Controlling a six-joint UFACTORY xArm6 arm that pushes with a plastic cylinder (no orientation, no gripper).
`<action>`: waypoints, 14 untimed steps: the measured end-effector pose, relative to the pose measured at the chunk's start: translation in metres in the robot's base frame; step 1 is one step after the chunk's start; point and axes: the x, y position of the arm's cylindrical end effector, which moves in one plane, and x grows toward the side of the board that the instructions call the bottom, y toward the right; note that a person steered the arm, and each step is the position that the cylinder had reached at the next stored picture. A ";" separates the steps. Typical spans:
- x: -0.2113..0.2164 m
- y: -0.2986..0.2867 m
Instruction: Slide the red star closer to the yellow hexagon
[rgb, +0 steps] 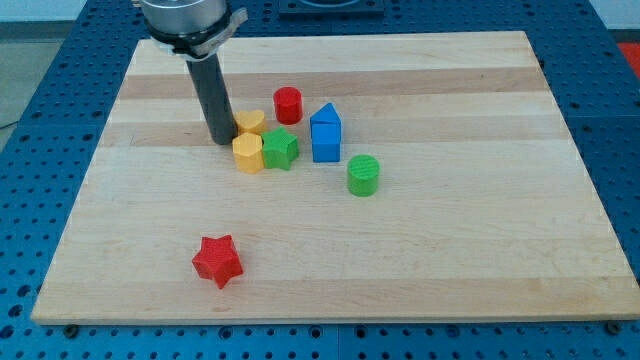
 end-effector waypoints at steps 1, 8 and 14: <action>0.000 0.005; 0.193 -0.042; 0.168 0.045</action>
